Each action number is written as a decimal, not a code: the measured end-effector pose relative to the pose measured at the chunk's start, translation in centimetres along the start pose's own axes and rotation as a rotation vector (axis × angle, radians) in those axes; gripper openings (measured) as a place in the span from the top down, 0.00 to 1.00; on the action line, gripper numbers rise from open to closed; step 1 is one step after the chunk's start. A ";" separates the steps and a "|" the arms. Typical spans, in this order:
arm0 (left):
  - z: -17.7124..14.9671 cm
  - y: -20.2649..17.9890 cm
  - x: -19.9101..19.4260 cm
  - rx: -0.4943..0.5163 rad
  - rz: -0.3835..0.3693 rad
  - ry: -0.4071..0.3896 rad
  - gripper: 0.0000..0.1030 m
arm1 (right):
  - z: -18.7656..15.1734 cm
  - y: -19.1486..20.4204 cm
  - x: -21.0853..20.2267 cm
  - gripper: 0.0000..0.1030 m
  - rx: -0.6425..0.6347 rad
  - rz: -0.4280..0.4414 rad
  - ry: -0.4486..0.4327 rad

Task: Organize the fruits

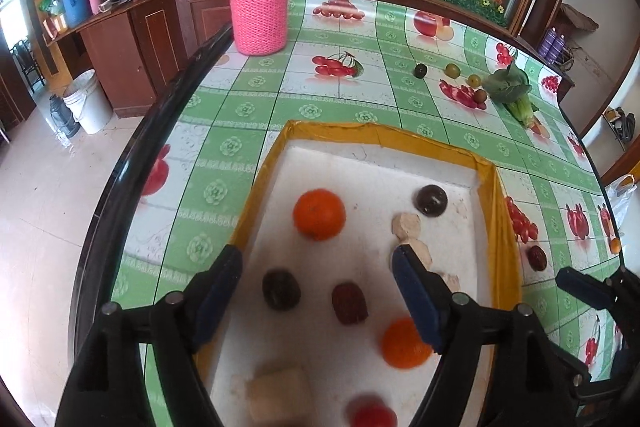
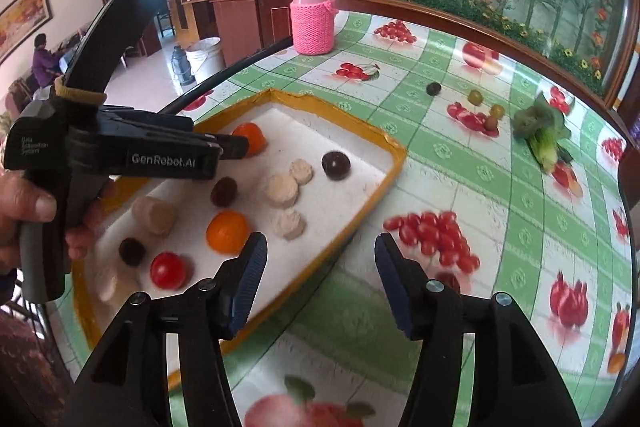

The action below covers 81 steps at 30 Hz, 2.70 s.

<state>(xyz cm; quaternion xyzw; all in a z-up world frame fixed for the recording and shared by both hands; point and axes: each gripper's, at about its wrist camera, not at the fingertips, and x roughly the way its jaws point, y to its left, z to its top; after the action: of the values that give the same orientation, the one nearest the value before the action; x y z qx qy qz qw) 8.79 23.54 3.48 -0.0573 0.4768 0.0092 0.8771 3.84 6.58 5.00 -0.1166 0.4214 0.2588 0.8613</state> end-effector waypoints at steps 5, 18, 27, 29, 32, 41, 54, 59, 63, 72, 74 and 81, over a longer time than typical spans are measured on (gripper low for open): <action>-2.8 0.0 -3.3 -0.059 0.030 -0.044 0.22 | -2.3 -0.1 -1.7 0.41 0.062 0.018 0.004; -13.0 0.5 -11.1 -0.298 0.175 -0.160 0.12 | -7.0 3.4 -5.7 0.00 0.036 -0.018 -0.007; -16.2 1.8 -11.5 -0.311 0.178 -0.185 0.08 | -9.5 4.6 -7.2 0.00 0.067 -0.082 -0.041; -16.3 2.1 -11.4 -0.285 0.177 -0.172 0.08 | -9.8 4.5 -7.3 0.00 0.123 -0.096 -0.040; -16.6 2.4 -11.5 -0.237 0.181 -0.186 0.01 | -10.0 4.8 -7.9 0.00 0.188 -0.113 -0.062; -17.4 2.2 -12.6 -0.134 0.255 -0.273 0.01 | -10.4 7.6 -9.4 0.00 0.179 -0.231 -0.113; -18.7 1.3 -13.1 -0.046 0.197 -0.291 0.01 | -11.1 8.4 -9.7 0.00 0.214 -0.295 -0.112; -18.5 0.8 -13.2 -0.026 0.183 -0.303 0.01 | -11.4 8.1 -10.1 0.00 0.226 -0.311 -0.115; -18.3 0.6 -12.9 -0.026 0.159 -0.293 0.01 | -11.6 7.5 -10.4 0.00 0.240 -0.323 -0.117; -18.3 -0.9 -12.6 0.002 0.128 -0.282 0.01 | -12.1 6.7 -11.0 0.00 0.246 -0.346 -0.121; -18.3 -1.2 -12.6 0.010 0.124 -0.284 0.00 | -12.1 6.6 -11.1 0.00 0.246 -0.347 -0.119; -18.1 -2.0 -12.6 0.033 0.106 -0.282 0.00 | -12.3 6.1 -11.3 0.00 0.249 -0.356 -0.117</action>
<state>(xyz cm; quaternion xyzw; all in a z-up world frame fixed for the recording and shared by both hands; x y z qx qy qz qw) -13.06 20.01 4.44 -0.0158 0.3514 0.0558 0.9344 -13.49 2.63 6.40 -0.0669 0.3723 0.0552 0.9240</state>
